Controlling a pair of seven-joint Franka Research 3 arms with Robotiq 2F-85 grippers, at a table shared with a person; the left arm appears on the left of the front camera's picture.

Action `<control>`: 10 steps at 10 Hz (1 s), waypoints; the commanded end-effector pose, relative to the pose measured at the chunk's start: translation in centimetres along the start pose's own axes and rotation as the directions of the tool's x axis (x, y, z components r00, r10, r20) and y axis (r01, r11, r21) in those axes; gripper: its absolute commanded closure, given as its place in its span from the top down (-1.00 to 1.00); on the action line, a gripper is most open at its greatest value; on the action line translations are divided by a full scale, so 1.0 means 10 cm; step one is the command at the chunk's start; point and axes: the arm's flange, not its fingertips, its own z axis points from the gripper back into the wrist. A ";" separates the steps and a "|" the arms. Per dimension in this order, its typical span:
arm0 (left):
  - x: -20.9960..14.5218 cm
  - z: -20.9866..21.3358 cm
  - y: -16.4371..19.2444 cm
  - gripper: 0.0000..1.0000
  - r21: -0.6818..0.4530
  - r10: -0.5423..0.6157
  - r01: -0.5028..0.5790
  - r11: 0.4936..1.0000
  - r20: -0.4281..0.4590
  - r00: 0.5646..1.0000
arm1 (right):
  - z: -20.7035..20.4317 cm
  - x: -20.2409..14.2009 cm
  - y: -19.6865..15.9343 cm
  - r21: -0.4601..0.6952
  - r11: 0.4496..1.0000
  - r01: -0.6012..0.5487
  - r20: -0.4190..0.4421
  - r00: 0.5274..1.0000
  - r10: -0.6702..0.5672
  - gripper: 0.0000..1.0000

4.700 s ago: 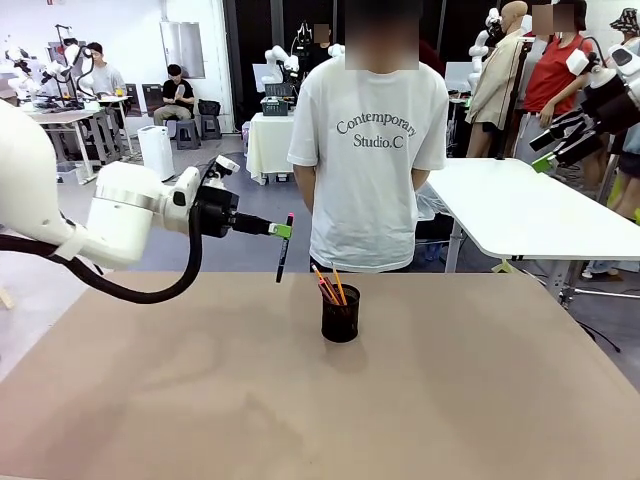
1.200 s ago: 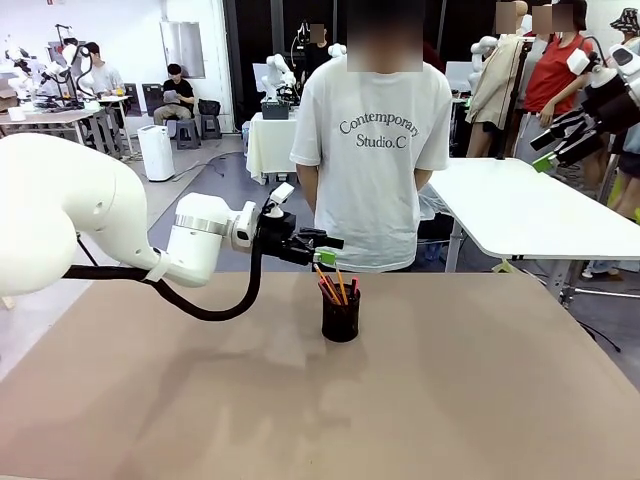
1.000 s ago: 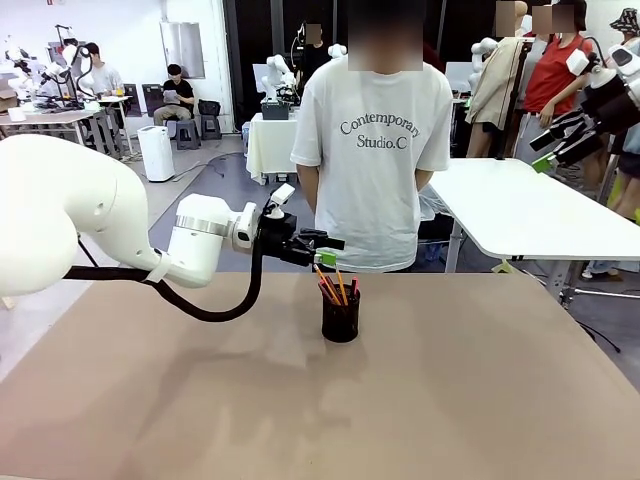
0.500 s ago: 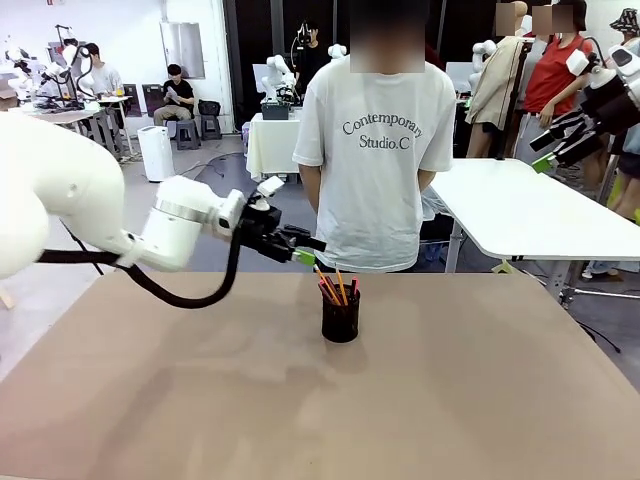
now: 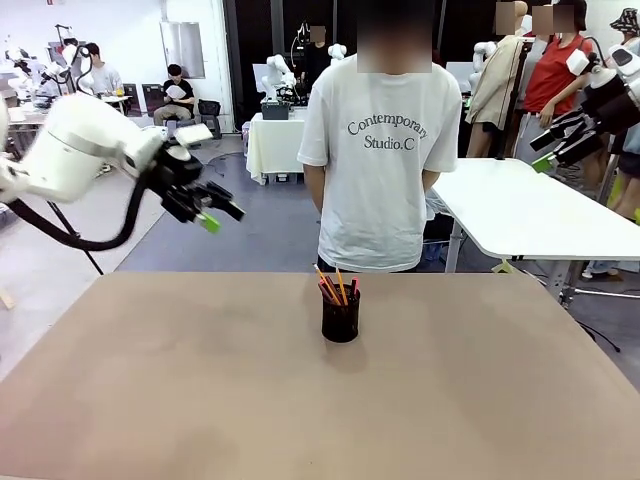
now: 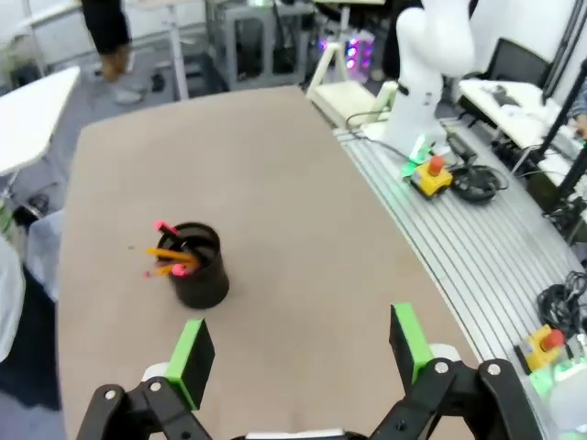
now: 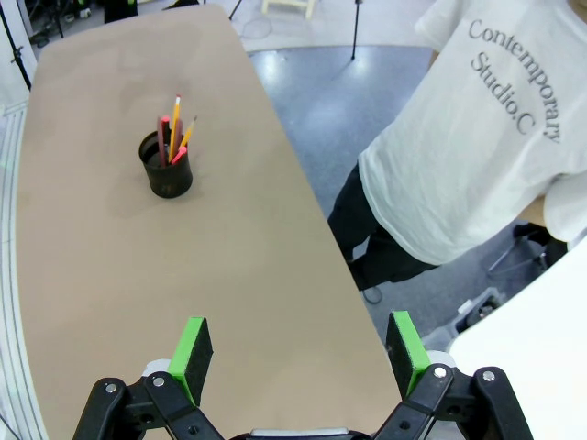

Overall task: Place the pens into the pen holder.
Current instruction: Pick up a writing instrument from the table and place it into the Pen holder.

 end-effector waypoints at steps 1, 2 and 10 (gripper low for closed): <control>0.18 0.23 -0.21 1.00 0.075 0.159 -0.152 0.986 -0.106 0.982 | 0.00 0.00 0.02 -0.004 1.000 -0.010 -0.015 1.000 0.010 1.00; 0.35 0.47 -0.34 1.00 0.166 0.208 -0.184 0.969 -0.136 0.969 | 0.00 0.00 0.02 -0.004 1.000 -0.010 -0.015 1.000 0.010 1.00; 0.54 1.31 -1.12 1.00 0.610 0.371 -0.172 0.773 -0.215 0.903 | 0.00 0.00 0.02 -0.004 1.000 -0.010 -0.015 1.000 0.010 1.00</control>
